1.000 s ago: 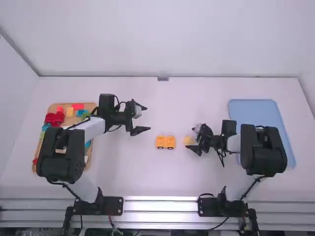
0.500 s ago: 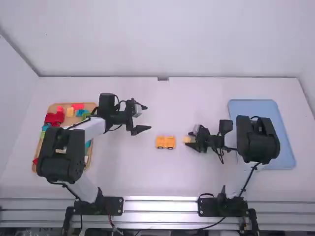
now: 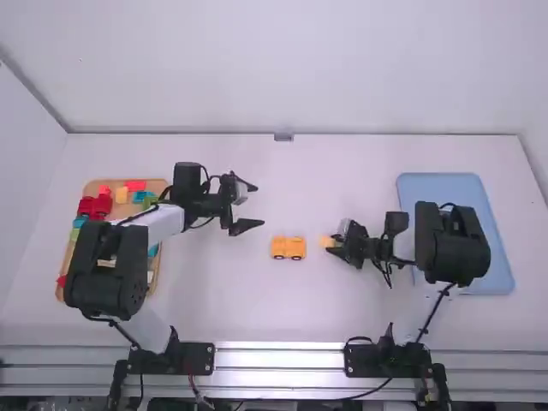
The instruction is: Assemble lego blocks to make yellow taxi
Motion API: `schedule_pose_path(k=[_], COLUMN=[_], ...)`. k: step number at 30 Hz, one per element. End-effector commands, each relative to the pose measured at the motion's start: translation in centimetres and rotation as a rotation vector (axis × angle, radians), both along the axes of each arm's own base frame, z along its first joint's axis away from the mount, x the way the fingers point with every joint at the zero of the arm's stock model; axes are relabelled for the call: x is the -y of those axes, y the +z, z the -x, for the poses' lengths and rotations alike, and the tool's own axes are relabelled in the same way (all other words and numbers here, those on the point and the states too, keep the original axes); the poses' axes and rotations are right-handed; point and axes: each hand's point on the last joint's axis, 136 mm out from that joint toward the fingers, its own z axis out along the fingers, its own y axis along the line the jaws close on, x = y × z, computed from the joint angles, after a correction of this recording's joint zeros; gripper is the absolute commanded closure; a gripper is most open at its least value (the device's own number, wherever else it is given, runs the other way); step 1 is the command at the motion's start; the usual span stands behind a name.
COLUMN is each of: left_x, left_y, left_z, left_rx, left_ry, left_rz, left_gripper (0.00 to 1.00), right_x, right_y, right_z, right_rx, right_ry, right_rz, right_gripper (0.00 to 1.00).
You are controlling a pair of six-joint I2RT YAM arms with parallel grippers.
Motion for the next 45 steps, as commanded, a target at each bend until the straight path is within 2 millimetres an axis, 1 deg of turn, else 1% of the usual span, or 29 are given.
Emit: schedule_pose_path(k=[1, 4, 5, 7, 10, 11, 12, 13, 14, 17, 19, 20, 21, 22, 23, 26, 28, 29, 32, 33, 35, 39, 42, 45], left_x=[0.6, 0.6, 0.6, 0.8, 1.6, 2.1, 2.5, 2.5, 2.9, 3.7, 4.0, 4.6, 4.6, 5.0, 5.3, 5.6, 5.8, 5.8, 6.5, 6.8, 7.3, 7.8, 7.8, 7.7], left_y=[-0.5, -0.8, -0.8, -1.5, -2.7, -3.3, -3.6, -3.6, -4.2, -5.8, -6.0, -6.2, -6.2, -6.7, -7.6, -9.0, -9.7, -9.7, -10.0, -10.3, -11.1, -12.3, -12.6, -12.6], left_z=[0.9, 1.2, 1.2, 2.0, 3.6, 4.4, 4.8, 4.8, 5.1, 4.2, 4.1, 4.6, 4.6, 4.8, 4.9, 4.7, 4.4, 4.4, 4.2, 4.1, 4.0, 4.0, 4.4, 4.5], left_rx=[-0.038, -0.068, -0.07, -0.053, 0.006, 0.034, 0.051, 0.051, 0.065, 0.008, -0.007, -0.024, -0.024, -0.017, -0.009, -0.024, -0.044, -0.044, -0.058, -0.062, -0.069, -0.084, -0.093, -0.099], left_ry=[-0.028, -0.027, -0.027, -0.05, -0.105, -0.132, -0.143, -0.143, -0.143, -0.063, -0.061, -0.102, -0.102, -0.129, -0.151, -0.151, -0.164, -0.164, -0.198, -0.207, -0.212, -0.208, -0.213, -0.214], left_rz=[0.017, 0.013, 0.012, 0.0, -0.02, -0.027, -0.031, -0.031, -0.05, -0.093, -0.086, -0.06, -0.06, -0.058, -0.068, -0.092, -0.081, -0.081, -0.054, -0.053, -0.067, -0.102, -0.1, -0.1], left_gripper=[0.01, 0.01, 0.01, 0.01, 0.01, 0.01, 0.01, 0.01, 0.01, 0.01, 0.01, 0.01, 0.01, 0.01, 0.01, 0.01, 0.01, 0.01, 0.01, 0.01, 0.01, 0.01, 0.01, 0.01], right_x=[-0.1, -0.3, -0.3, -0.5, -0.8, -1.0, -1.1, -1.1, -1.1, -1.4, -1.6, -2.0, -2.0, -2.3, -2.7, -3.5, -4.0, -4.0, -4.9, -5.5, -6.0, -6.6, -6.9, -6.8], right_y=[-0.2, 0.2, 0.3, 0.9, 1.9, 2.6, 3.1, 3.1, 3.7, 5.3, 5.6, 6.3, 6.3, 6.7, 7.2, 7.9, 8.0, 8.0, 7.7, 7.6, 7.2, 6.8, 6.5, 6.5], right_z=[0.4, 0.3, 0.3, 0.2, -0.2, -0.5, -0.7, -0.7, -1.0, -1.7, -1.9, -2.0, -2.0, -1.9, -1.7, -0.9, -0.4, -0.4, 0.1, 0.4, 0.7, 1.1, 1.3, 1.4], right_rx=[0.001, 0.005, 0.007, 0.018, 0.038, 0.053, 0.066, 0.066, 0.075, 0.07, 0.074, 0.098, 0.098, 0.109, 0.119, 0.141, 0.143, 0.143, 0.139, 0.14, 0.13, 0.125, 0.116, 0.107], right_ry=[0.011, 0.018, 0.02, 0.031, 0.047, 0.059, 0.067, 0.067, 0.07, 0.059, 0.058, 0.064, 0.064, 0.07, 0.081, 0.114, 0.125, 0.125, 0.146, 0.167, 0.179, 0.2, 0.209, 0.207], right_rz=[-0.008, -0.028, -0.032, -0.06, -0.104, -0.131, -0.148, -0.148, -0.16, -0.163, -0.155, -0.126, -0.126, -0.103, -0.07, -0.009, 0.043, 0.043, 0.085, 0.09, 0.1, 0.105, 0.111, 0.104], right_gripper=[0.76, 0.87, 0.87, 0.88, 0.88, 0.88, 0.88, 0.88, 0.88, 0.88, 0.88, 0.89, 0.89, 0.89, 0.9, 0.91, 0.92, 0.92, 0.92, 0.93, 0.94, 0.96, 0.96, 0.96])
